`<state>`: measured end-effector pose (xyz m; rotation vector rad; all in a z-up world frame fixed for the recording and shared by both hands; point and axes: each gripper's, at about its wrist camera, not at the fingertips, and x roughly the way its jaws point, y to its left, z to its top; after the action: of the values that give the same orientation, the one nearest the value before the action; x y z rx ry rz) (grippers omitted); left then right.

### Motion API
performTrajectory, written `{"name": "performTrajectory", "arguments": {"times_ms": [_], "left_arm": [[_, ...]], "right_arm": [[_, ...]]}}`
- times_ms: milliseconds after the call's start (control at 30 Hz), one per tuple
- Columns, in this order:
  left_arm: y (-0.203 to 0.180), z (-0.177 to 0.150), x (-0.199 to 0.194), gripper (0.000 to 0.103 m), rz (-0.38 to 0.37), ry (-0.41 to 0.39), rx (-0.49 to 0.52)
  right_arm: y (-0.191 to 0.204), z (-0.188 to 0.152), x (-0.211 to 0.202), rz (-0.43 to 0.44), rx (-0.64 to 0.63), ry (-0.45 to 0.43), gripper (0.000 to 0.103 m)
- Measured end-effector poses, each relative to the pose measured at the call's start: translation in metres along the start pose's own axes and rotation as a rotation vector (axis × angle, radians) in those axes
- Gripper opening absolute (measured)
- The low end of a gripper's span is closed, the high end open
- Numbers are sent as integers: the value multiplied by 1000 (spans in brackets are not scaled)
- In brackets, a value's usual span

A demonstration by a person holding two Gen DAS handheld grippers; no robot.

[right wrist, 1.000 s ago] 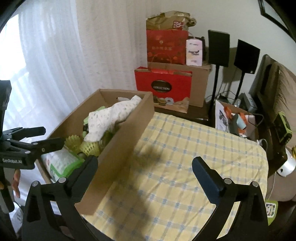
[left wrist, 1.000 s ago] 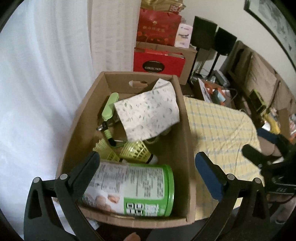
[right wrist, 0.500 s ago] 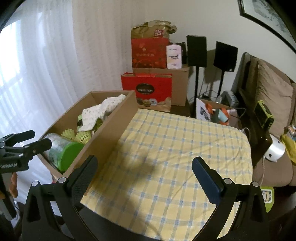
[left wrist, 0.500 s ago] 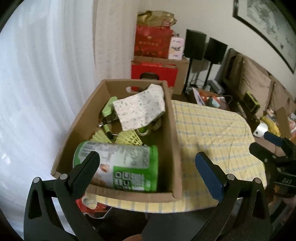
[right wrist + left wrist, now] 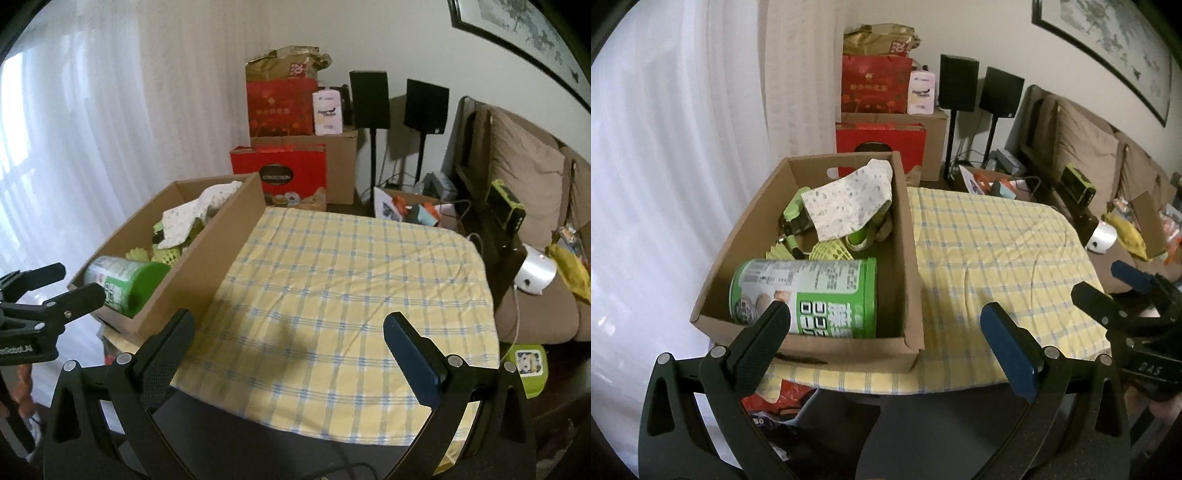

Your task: Organize objects

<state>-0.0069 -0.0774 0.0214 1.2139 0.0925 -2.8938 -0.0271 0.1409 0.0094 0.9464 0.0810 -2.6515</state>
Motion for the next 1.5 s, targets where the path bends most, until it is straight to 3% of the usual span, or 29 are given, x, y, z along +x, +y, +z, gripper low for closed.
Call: {"name": "performTrajectory", "arguments": {"times_ms": [267,667,1500], "left_arm": [[-3,-12,-4,103,35,-10,36],[-6,-18,-1,103,13,11,24],[-9,-18,1,103,48,13,20]], "right_arm": [[0,-13,-6,-1,14,-4,102],[-5,-18,-10,-33,22,-19,102],[-11,-21,-12,-43,22,-10,102]]}}
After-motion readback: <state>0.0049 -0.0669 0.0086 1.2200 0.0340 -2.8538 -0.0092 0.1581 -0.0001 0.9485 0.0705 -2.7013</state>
